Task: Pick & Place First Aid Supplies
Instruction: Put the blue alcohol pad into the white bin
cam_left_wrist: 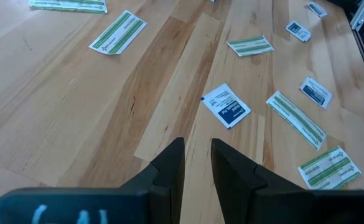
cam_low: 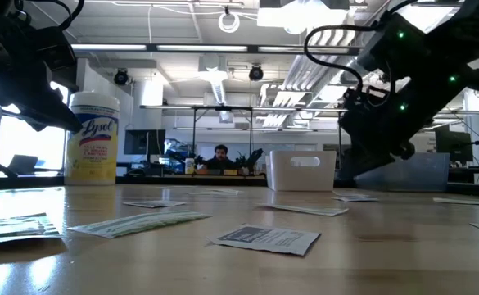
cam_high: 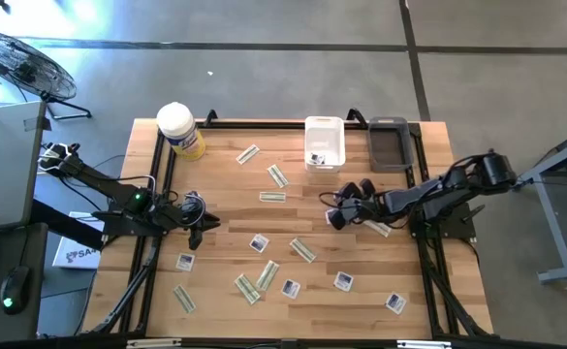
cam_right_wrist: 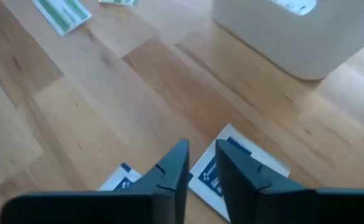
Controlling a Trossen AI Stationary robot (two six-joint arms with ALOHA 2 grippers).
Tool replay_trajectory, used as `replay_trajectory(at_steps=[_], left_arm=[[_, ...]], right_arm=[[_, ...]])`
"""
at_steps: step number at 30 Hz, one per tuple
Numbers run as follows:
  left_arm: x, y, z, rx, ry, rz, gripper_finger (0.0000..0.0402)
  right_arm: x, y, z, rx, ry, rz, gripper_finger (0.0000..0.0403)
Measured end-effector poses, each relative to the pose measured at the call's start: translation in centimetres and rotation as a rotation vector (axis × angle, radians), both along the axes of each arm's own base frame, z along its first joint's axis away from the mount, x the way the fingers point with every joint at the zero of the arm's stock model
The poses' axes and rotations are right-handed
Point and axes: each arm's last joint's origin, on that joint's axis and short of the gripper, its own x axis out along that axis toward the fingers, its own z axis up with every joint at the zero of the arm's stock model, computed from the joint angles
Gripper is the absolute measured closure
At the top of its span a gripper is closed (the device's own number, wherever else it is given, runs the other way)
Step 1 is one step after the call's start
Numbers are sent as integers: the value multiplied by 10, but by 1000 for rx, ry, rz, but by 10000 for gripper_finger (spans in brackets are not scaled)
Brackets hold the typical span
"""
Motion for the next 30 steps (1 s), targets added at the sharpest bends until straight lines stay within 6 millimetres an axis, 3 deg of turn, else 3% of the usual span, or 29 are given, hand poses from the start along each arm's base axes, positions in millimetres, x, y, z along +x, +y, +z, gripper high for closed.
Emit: replay_trajectory(at_steps=[9,15,21,30], left_arm=[[0,0,0,0,0,0,325],[0,0,0,0,0,0,325],[0,0,0,0,0,0,325],[0,0,0,0,0,0,325]], right_arm=[[1,-20,-16,-20,120,1,201],[5,-31,-24,51,122,-13,164],[2,-32,-27,54,156,16,181],[1,-32,-28,35,187,54,281]])
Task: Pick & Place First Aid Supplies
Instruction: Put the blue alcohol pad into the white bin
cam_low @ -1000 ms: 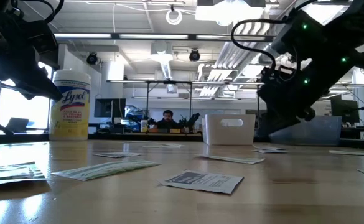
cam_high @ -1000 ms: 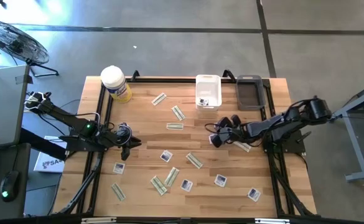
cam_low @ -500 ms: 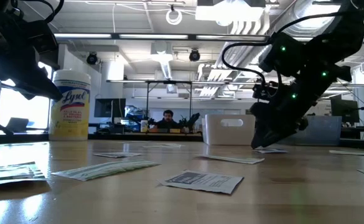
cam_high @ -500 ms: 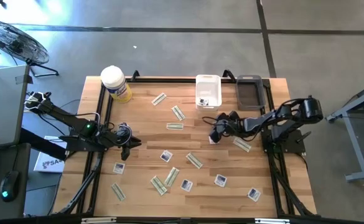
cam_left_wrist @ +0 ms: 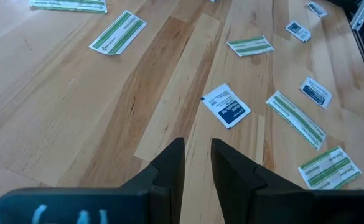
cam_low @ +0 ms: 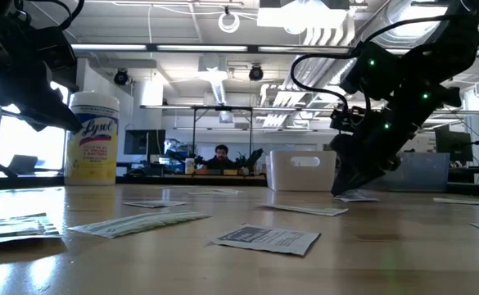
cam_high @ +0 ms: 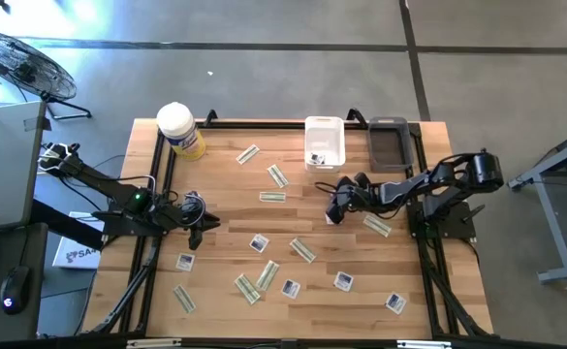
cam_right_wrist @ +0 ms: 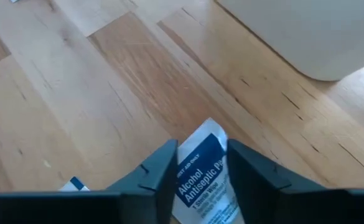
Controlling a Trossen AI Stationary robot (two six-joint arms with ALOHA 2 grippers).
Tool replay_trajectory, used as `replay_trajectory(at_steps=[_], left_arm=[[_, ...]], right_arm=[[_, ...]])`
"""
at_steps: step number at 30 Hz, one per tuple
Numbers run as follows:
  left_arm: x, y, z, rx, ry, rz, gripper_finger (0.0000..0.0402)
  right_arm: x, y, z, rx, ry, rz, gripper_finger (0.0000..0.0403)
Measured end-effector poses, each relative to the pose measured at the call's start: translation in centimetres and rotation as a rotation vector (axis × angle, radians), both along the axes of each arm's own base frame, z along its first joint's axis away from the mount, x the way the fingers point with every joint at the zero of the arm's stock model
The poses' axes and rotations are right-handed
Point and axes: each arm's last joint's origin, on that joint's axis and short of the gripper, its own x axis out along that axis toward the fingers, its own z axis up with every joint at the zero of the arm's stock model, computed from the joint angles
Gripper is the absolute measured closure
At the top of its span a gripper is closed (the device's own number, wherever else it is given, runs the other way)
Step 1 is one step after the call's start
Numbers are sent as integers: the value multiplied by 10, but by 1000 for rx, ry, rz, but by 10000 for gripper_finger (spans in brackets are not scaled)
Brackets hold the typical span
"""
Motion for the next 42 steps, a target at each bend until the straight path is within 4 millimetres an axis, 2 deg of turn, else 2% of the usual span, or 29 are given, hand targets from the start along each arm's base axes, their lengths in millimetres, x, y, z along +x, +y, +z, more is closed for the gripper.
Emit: replay_trajectory(at_steps=[5,15,23,28,34,38,42], left_arm=[[0,0,0,0,0,0,325],[0,0,0,0,0,0,325],[0,0,0,1,1,0,325],[0,0,0,0,0,0,325],[0,0,0,1,1,0,325],[0,0,0,1,1,0,325],[0,0,0,0,0,0,325]], right_arm=[[0,0,0,8,-5,-15,329],[0,-1,0,7,-37,-53,394],[4,1,17,30,-100,-14,400],[17,4,42,36,-181,53,399],[44,3,80,-77,-237,106,400],[61,-8,112,-195,-276,116,398],[69,-31,136,-288,-293,85,397]])
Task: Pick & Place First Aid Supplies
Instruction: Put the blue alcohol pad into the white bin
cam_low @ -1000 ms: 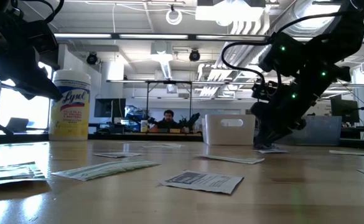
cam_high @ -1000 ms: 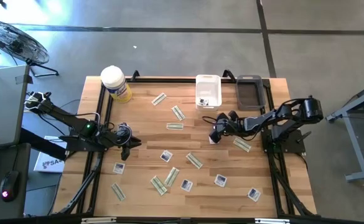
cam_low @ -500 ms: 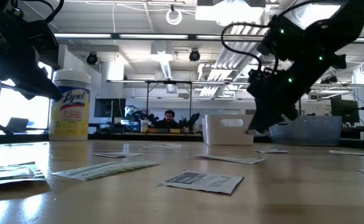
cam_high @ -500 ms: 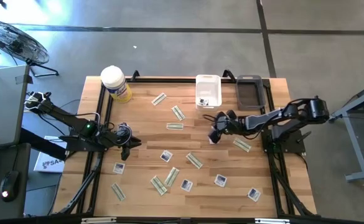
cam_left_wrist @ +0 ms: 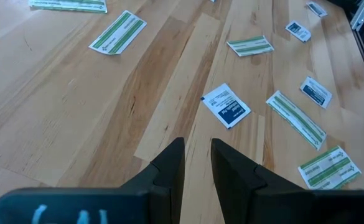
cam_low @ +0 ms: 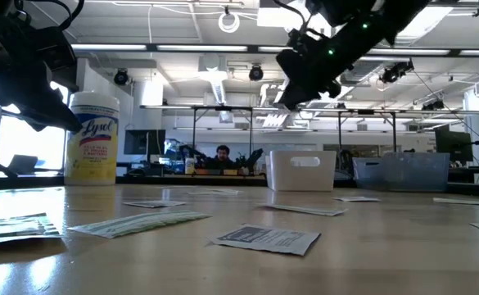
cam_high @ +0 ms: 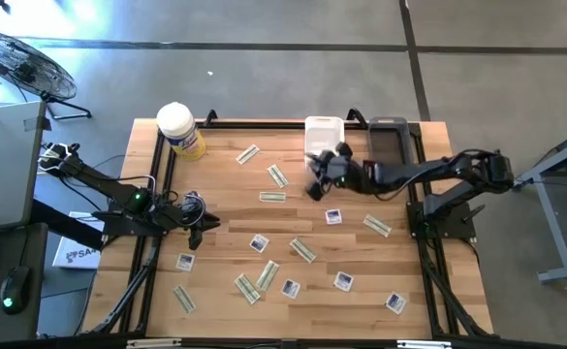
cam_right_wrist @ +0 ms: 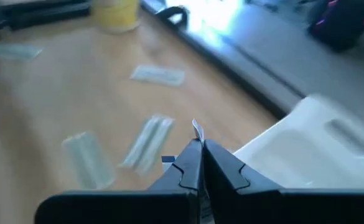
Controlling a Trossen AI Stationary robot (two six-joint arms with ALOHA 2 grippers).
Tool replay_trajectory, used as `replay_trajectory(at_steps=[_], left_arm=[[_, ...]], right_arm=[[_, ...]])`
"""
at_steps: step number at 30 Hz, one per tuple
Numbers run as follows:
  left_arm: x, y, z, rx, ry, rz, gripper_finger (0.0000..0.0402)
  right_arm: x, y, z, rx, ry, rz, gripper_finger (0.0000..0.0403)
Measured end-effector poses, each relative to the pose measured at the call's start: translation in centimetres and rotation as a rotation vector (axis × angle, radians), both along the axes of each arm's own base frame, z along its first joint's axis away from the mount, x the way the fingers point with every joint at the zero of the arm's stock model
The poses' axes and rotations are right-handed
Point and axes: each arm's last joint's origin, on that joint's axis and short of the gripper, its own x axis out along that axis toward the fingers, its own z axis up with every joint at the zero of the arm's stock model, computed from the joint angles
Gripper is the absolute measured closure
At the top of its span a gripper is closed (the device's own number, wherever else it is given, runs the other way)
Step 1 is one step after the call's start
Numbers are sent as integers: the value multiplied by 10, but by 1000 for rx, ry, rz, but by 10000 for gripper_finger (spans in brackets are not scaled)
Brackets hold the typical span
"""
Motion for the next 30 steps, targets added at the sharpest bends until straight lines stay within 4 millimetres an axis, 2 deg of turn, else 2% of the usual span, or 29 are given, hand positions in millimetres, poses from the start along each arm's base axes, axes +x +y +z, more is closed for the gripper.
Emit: replay_trajectory(at_steps=[5,8,11,17,20,27,30], left_arm=[[0,0,0,0,1,0,325],[0,0,0,0,1,0,325],[0,0,0,0,1,0,325],[0,0,0,0,0,0,325],[0,0,0,0,0,0,325],[0,0,0,0,0,0,325],[0,0,0,0,1,0,325]], right_arm=[[-4,-35,11,-37,-1,-73,397],[-11,-50,8,-33,19,-126,397],[-17,-60,-4,-6,51,-170,395],[-13,-68,-40,78,120,-186,375],[-10,-71,-52,90,144,-192,359],[-13,-79,-59,158,121,-233,321],[-14,-79,-53,165,94,-234,307]])
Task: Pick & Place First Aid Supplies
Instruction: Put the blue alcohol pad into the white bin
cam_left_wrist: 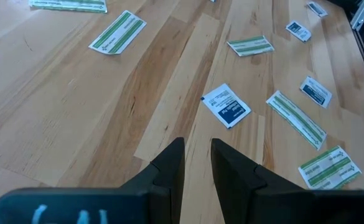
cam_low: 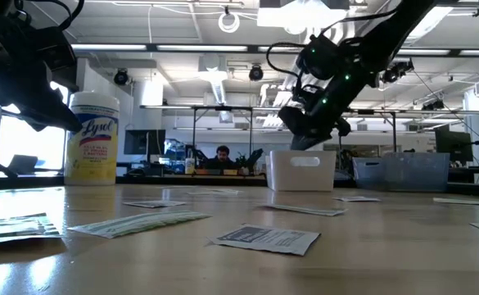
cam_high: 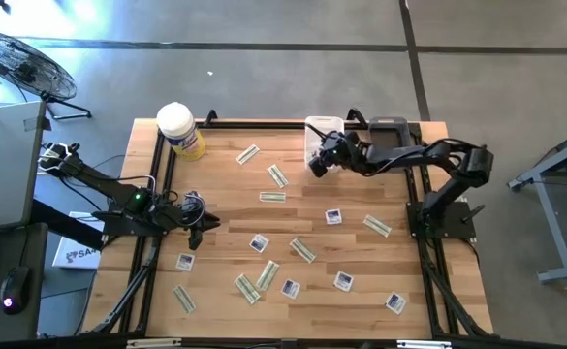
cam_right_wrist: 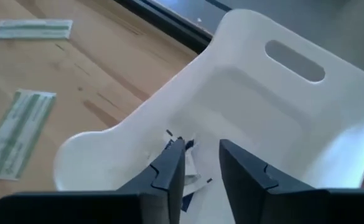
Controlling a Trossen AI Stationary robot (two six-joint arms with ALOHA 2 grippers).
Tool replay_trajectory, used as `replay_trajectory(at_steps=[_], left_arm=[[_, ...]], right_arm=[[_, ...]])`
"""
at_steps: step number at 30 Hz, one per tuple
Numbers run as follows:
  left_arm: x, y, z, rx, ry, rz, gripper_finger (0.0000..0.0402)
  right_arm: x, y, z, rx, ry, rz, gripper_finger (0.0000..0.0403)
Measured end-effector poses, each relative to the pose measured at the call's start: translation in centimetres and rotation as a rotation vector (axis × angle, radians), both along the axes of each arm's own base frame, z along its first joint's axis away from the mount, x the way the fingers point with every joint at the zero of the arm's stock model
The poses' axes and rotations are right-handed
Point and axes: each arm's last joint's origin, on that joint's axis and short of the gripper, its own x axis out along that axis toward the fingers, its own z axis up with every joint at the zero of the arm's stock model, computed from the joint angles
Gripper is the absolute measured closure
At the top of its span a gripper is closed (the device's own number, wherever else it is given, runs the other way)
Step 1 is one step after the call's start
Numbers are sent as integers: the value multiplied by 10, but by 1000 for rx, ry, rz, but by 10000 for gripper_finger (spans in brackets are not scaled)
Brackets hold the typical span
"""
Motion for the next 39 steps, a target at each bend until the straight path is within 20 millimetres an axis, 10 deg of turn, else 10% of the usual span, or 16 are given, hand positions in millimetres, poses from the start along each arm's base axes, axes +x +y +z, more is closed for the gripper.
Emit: replay_trajectory(at_steps=[10,20,39], left_arm=[[0,0,0,0,0,0,325],[0,0,0,0,0,0,325],[0,0,0,0,0,0,325]], right_arm=[[4,60,38,-16,-66,244,292],[4,138,9,141,154,459,243],[-22,140,-35,286,245,551,164]])
